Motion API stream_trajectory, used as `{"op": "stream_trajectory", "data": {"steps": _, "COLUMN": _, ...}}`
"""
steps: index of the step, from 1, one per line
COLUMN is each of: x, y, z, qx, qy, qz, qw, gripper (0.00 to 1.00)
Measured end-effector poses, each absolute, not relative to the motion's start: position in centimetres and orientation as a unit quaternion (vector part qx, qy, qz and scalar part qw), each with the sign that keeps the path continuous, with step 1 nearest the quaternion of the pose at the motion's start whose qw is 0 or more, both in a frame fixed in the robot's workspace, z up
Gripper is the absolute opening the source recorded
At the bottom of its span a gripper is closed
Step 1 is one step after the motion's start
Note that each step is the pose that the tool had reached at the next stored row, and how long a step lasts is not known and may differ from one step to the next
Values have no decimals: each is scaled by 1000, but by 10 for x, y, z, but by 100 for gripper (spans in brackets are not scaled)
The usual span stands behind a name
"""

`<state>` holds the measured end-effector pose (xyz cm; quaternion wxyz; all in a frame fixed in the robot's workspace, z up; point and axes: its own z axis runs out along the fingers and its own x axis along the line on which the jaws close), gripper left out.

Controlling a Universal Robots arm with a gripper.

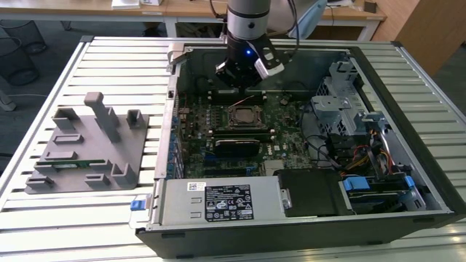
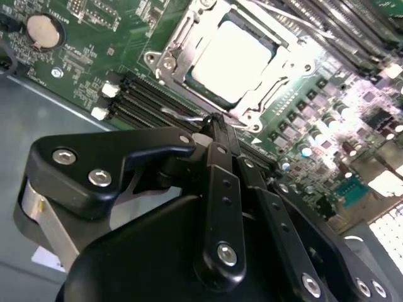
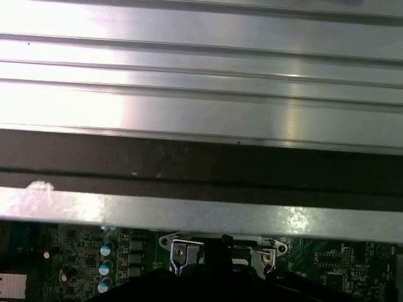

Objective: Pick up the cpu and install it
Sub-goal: 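Install the first cpu locking lever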

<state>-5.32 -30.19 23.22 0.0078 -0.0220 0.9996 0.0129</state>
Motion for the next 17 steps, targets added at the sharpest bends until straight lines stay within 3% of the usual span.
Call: {"op": "stream_trajectory", "data": {"steps": 17, "x": -40, "y": -295, "z": 226, "qx": -22, "qy": 1000, "qz": 14, "qw": 8, "gripper": 11}}
